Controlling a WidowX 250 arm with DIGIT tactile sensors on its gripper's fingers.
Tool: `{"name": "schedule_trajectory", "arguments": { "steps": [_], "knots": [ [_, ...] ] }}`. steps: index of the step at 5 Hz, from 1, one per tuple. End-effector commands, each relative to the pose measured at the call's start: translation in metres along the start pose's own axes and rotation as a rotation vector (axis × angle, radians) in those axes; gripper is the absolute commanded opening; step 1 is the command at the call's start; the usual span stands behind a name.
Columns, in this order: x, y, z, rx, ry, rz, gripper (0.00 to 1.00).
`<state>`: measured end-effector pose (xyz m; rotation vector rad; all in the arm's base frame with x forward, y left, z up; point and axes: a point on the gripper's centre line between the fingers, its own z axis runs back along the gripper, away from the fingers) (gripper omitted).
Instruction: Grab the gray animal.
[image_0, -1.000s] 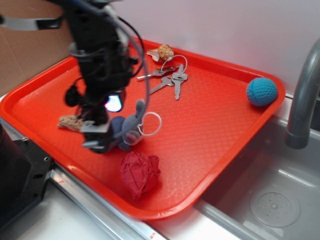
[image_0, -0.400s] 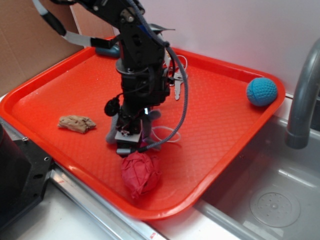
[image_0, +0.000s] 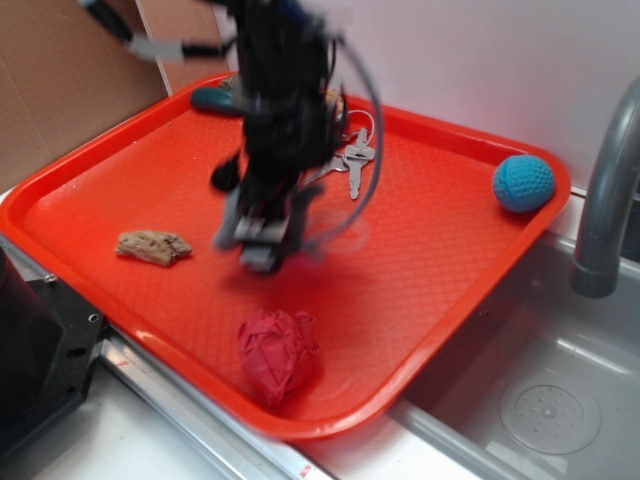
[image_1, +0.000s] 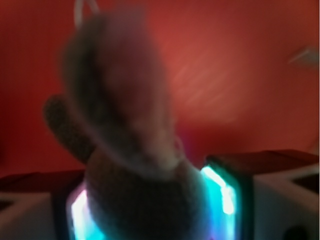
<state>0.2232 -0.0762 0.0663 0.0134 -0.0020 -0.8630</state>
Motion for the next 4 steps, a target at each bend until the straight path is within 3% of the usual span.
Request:
{"name": "schedule_trajectory", "arguments": {
  "steps": [1, 2, 4],
  "knots": [
    [-0.013, 0.066, 0.109, 0.023, -0.134, 0.465, 0.00],
    [-0.027, 0.076, 0.160, 0.063, -0.126, 0.621, 0.00],
    [-0.048, 0.064, 0.172, 0.079, -0.093, 0.671, 0.00]
  ]
}}
